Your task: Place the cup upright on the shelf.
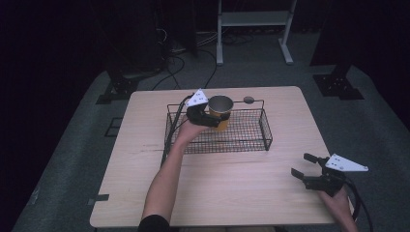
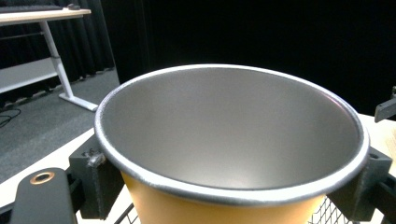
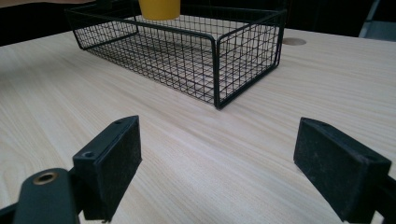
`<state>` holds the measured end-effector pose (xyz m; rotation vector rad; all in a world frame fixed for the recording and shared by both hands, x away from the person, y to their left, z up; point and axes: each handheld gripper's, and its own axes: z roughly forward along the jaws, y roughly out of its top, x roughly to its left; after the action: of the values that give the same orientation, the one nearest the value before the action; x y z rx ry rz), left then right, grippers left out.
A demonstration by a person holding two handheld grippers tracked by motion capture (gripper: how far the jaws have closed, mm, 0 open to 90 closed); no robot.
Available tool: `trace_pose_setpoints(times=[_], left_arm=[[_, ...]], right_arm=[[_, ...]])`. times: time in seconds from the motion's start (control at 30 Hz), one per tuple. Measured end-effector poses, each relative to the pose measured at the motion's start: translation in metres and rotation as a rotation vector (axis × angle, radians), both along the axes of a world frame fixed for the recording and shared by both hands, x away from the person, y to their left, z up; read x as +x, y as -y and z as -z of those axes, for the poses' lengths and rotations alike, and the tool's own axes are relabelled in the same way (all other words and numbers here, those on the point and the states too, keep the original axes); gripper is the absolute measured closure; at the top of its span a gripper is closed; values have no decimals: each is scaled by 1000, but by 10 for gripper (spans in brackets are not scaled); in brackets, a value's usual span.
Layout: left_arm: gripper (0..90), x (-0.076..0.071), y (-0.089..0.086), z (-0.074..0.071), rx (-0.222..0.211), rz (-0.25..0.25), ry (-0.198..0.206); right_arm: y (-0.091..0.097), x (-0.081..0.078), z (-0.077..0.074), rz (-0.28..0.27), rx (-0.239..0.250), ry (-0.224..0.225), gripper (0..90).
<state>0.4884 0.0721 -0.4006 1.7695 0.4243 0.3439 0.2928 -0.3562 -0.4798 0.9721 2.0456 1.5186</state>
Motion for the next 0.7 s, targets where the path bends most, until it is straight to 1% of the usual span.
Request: trace_pose_setpoints(times=[0.03,0.17,0.27,0.33,0.4,0.47,0.53,0.6,0.63,0.7], left_arm=[[133,0,0,1,1,2,-4],[133,2,1,6,30,11,-11],[133,3,2,8,33,14,-20],[132,4,3,9,55,19,-19],[132,5,3,10,63,24,-26],[132,4,3,11,65,37,-30],[132,3,5,11,93,50,-24],[132,2,6,12,100,66,-29],[132,2,6,12,100,66,-29],[132,2,8,14,117,86,-39]], right_arm=[[0,0,0,0,0,1,140],[0,0,0,-1,1,0,140],[0,0,0,-1,2,0,140],[0,0,0,-1,3,0,140],[0,0,0,-2,1,0,140],[0,0,0,-2,1,0,140],[0,0,0,-2,4,0,140],[0,0,0,-3,1,0,140],[0,0,0,-3,-1,0,140],[0,0,0,-3,-1,0,140]])
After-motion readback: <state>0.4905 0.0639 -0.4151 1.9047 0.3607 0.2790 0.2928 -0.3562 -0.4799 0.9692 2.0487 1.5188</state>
